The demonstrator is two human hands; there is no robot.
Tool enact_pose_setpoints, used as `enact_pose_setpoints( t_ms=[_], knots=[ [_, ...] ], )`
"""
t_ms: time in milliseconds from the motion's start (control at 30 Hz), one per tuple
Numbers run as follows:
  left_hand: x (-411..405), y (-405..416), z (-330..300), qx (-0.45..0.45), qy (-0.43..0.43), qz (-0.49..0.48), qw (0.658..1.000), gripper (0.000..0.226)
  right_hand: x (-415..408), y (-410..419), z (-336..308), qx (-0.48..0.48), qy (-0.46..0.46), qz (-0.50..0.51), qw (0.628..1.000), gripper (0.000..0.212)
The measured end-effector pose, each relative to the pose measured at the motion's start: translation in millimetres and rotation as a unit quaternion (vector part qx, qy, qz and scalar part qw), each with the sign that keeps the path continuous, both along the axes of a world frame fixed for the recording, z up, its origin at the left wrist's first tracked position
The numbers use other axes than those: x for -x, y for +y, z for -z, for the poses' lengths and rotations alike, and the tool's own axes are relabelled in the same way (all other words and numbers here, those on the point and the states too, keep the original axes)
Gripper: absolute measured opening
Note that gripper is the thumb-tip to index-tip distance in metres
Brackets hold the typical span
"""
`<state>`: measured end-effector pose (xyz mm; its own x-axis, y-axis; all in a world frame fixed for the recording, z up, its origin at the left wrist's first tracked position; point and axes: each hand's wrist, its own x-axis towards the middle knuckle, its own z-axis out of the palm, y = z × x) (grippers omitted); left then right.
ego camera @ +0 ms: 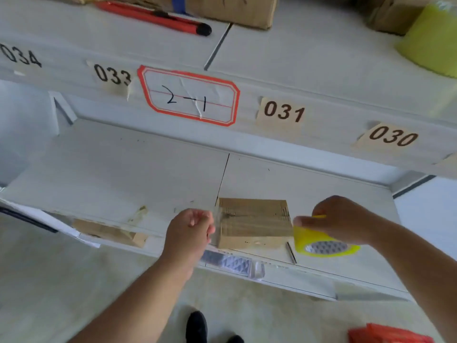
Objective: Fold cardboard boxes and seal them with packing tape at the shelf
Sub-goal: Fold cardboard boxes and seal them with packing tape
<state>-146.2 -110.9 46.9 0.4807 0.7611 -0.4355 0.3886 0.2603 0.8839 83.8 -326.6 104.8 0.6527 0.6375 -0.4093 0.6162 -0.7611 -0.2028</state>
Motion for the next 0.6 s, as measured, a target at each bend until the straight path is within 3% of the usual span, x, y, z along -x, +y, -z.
enact_pose_setpoints(
  t_ms=[100,200,400,600],
  knots=[
    [-24.6,2.6,30.7,0.051,0.01,-0.036,0.998,0.016,-32.2,16.3,11.7,0.054,-0.054,-0.019,0.997,0.073],
    [-36.4,6.6,50.9,0.047,0.027,-0.04,0.998,0.018,-55.0,18.7,25.9,0.113,-0.095,-0.042,0.988,0.076],
    [-41.3,6.9,78.2,0.057,0.05,-0.084,0.994,0.017,-88.5,9.8,46.7,0.131,-0.143,-0.076,0.978,0.092],
    [-52.1,5.6,82.1,0.066,0.07,-0.09,0.991,0.013,-99.6,7.8,72.8,0.137,-0.136,-0.063,0.979,0.088]
  ],
)
